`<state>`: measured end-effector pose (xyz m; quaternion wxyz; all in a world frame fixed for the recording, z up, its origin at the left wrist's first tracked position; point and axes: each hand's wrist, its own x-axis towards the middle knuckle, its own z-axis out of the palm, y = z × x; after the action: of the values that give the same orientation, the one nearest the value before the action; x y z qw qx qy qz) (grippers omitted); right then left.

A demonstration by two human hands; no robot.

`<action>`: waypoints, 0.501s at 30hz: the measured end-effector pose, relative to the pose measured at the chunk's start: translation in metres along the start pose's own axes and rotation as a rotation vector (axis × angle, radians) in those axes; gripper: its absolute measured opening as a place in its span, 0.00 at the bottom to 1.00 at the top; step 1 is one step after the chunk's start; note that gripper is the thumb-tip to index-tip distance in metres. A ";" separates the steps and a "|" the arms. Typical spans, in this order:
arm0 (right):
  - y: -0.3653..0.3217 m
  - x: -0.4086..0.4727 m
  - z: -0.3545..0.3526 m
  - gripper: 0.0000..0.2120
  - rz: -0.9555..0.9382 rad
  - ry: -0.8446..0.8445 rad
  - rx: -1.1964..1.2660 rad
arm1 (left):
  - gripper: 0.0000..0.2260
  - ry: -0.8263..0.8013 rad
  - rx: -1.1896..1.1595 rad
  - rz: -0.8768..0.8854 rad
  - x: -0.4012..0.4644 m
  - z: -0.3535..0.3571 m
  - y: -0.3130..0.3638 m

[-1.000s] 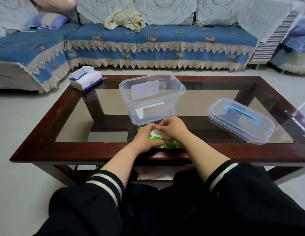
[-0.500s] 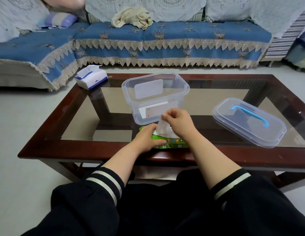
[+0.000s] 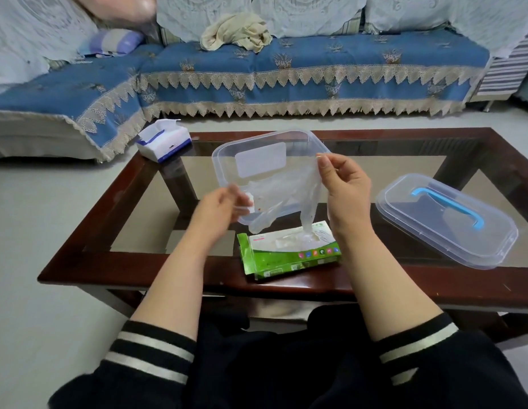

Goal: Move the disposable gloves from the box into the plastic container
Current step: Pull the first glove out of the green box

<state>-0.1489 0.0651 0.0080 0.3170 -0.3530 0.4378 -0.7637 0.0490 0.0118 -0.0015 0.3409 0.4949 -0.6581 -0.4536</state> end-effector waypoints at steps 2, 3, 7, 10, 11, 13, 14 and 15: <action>-0.003 0.002 0.000 0.05 -0.016 -0.042 0.013 | 0.32 -0.033 -0.253 -0.088 0.002 -0.007 0.020; -0.003 0.003 0.001 0.04 -0.017 -0.066 0.022 | 0.35 -0.081 -0.306 -0.097 0.006 -0.008 0.028; -0.007 0.011 0.001 0.05 0.012 -0.145 0.088 | 0.30 -0.249 -0.256 -0.055 0.016 -0.001 0.057; -0.009 0.015 0.002 0.08 0.005 -0.199 0.030 | 0.13 -0.190 -0.284 0.116 0.023 0.002 0.066; -0.008 0.018 0.001 0.11 0.026 -0.204 -0.005 | 0.11 -0.155 -0.279 0.169 0.027 0.002 0.069; -0.007 0.026 -0.005 0.25 0.106 -0.214 -0.050 | 0.10 -0.123 -0.264 0.242 0.031 0.002 0.071; -0.010 0.031 -0.006 0.33 0.147 -0.214 -0.073 | 0.10 -0.124 -0.261 0.265 0.033 0.002 0.072; -0.011 0.036 -0.006 0.38 0.175 -0.226 -0.129 | 0.10 -0.132 -0.261 0.280 0.035 0.002 0.073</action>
<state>-0.1753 0.0442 0.0249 0.4060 -0.4170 0.4766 -0.6588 0.0132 -0.0138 0.0660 0.4178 0.3193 -0.6772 -0.5146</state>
